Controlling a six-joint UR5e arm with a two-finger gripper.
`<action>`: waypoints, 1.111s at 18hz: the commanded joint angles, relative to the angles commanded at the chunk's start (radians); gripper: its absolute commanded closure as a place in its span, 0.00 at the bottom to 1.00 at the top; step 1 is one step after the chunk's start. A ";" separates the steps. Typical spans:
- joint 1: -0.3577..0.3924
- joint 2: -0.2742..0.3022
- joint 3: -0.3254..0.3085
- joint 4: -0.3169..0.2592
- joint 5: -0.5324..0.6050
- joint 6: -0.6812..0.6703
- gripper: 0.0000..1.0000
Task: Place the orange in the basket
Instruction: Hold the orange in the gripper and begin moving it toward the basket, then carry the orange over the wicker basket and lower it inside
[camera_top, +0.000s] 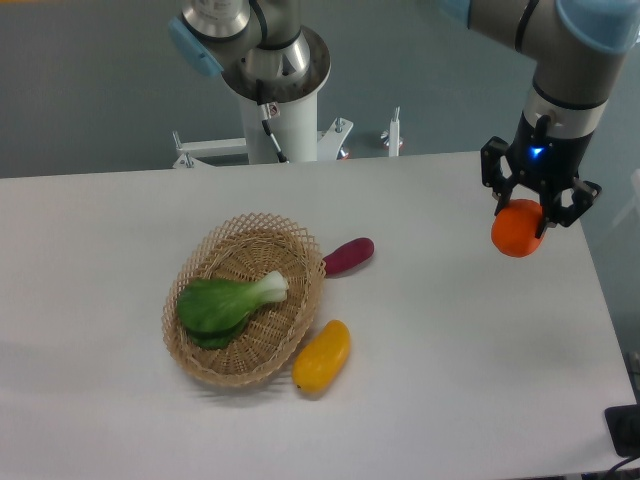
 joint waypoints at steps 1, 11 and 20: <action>-0.002 0.000 -0.003 0.002 0.000 0.000 0.55; -0.017 -0.006 -0.002 0.003 0.001 -0.064 0.55; -0.175 0.011 -0.015 0.006 -0.005 -0.551 0.55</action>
